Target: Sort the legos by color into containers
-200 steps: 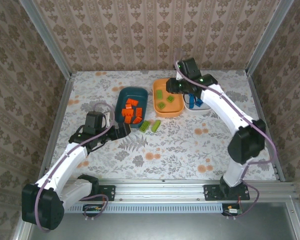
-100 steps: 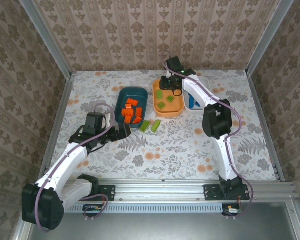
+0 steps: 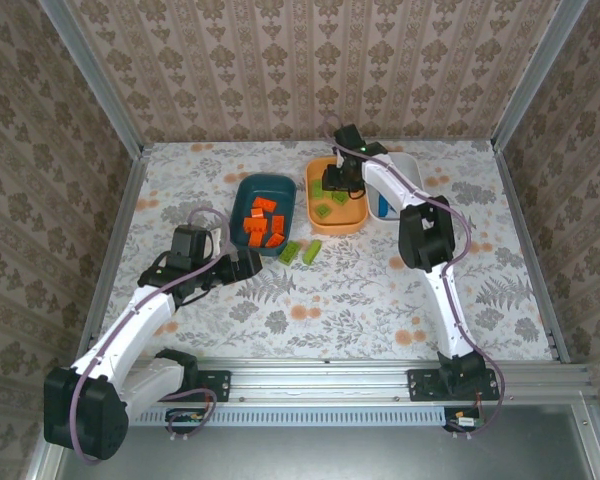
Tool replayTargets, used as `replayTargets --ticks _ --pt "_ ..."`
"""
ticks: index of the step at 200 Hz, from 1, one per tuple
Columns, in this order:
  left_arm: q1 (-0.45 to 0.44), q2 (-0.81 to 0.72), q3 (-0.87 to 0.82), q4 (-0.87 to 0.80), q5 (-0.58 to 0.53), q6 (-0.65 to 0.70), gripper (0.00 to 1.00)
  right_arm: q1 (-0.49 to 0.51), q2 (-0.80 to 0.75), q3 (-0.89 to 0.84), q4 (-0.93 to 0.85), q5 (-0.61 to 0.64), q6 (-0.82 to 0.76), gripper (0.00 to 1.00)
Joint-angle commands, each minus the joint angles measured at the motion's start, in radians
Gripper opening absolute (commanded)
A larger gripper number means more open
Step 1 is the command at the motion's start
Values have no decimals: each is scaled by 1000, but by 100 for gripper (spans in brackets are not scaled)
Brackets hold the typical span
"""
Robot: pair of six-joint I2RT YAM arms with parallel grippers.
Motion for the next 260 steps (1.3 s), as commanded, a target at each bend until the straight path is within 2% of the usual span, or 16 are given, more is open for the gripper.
replayTargets --ticks 1,24,42,88,122,150,173,200,260 --pt "7 -23 -2 -20 2 7 100 -9 -57 35 -46 -17 4 49" --pt "7 -25 3 -17 0 6 100 -8 -148 15 -71 -38 6 49" --pt "6 -27 4 -16 -2 4 100 6 -264 -84 -57 -51 2 51" --pt "6 -25 -12 17 3 -9 100 100 -627 -632 115 -63 -28 64" --pt "6 -14 -11 42 14 -19 100 226 -774 -920 220 -94 -271 73" --pt "3 -1 -11 68 23 -40 100 274 -748 -966 210 -70 -373 75" --pt "0 -11 -13 67 22 -54 100 285 -680 -925 183 -42 -369 77" --pt "-1 -45 -28 38 5 -44 100 311 -617 -891 197 -27 -364 86" --pt "3 -65 -23 7 -10 -15 100 323 -485 -795 194 10 -375 89"
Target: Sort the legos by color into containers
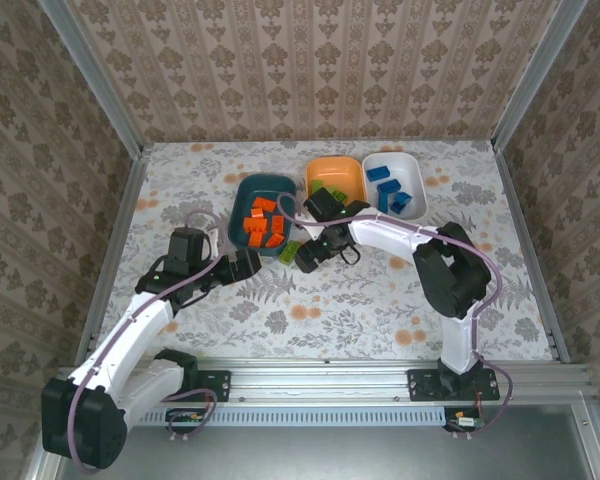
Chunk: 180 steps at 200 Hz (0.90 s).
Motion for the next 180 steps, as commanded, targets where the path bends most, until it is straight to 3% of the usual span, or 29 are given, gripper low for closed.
replayTargets --ticks 1,89,162,180 --pt "2 -13 2 -21 -9 12 100 4 45 59 -1 39 -22 89" --pt "10 -2 -3 -23 -9 24 100 8 159 145 -34 81 -28 87" --pt "11 -1 -5 -19 -4 18 100 9 140 120 -26 72 1 63" --pt "12 -2 -4 -13 -3 13 100 9 117 94 -16 69 14 61"
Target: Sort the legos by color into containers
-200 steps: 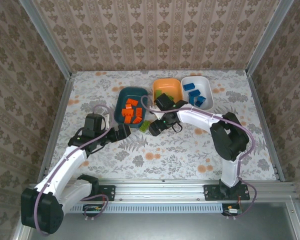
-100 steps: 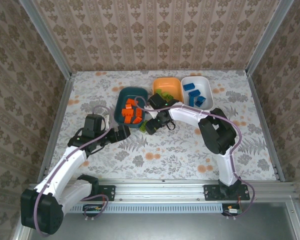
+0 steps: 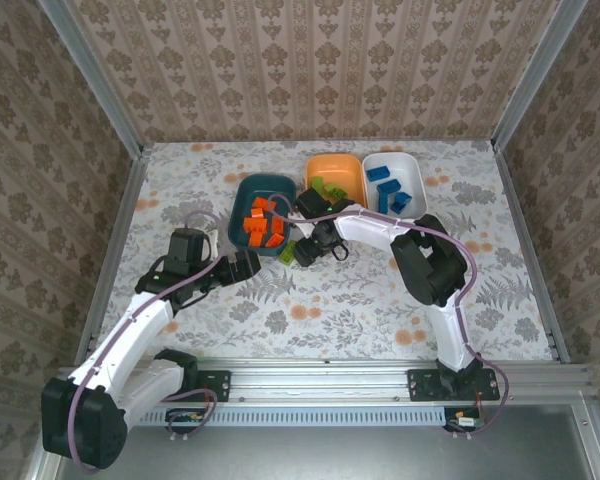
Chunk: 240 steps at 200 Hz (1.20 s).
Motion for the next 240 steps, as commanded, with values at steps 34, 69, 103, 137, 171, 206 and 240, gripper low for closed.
replayTargets --ticks 34,69,103,137,171,206,240 --pt "9 -7 -5 3 4 6 100 6 -103 -104 13 -3 63 61" --pt "10 -16 -4 1 5 6 100 3 -269 -228 38 -28 141 60" --pt "9 -10 -4 14 12 3 100 -18 -447 -276 13 -27 183 60" --pt "9 0 -3 29 19 -4 100 -85 -563 -222 -3 -20 243 62" --pt "9 -7 0 14 18 1 100 -160 -552 -90 -3 0 294 62" --pt "9 -18 0 1 9 3 100 -212 -407 49 36 0 324 62" --pt "10 -18 10 -21 5 15 100 -258 -162 274 -31 -11 343 62"
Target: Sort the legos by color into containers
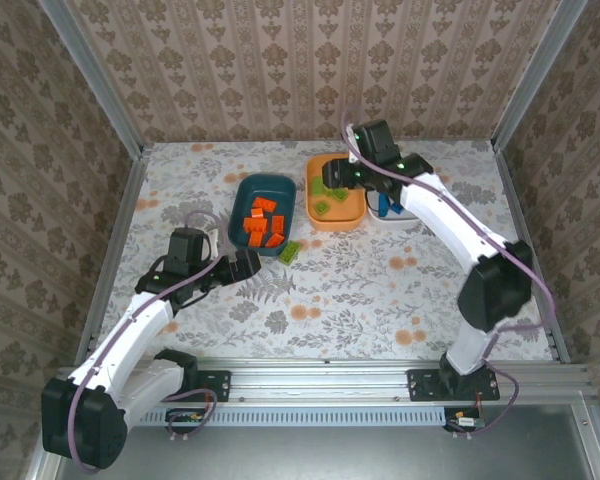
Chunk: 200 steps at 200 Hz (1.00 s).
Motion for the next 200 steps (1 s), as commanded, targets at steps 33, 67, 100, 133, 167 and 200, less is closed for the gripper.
replayTargets --ticks 33,67,100,133,167,200 --pt "13 -24 12 -50 -8 32 100 -60 365 301 -124 -8 57 62" --pt "16 -20 4 -46 -8 34 100 -82 536 464 -202 -7 55 62" --pt "20 -21 6 -53 -7 41 100 -87 617 527 -239 -3 49 66" --pt "23 -22 5 -53 -5 42 100 -90 633 521 -246 -13 47 69" --pt "25 -24 3 -50 -2 37 100 -92 630 511 -247 -15 43 71" --pt "25 -27 0 -50 -1 32 100 -91 627 507 -244 -20 50 73"
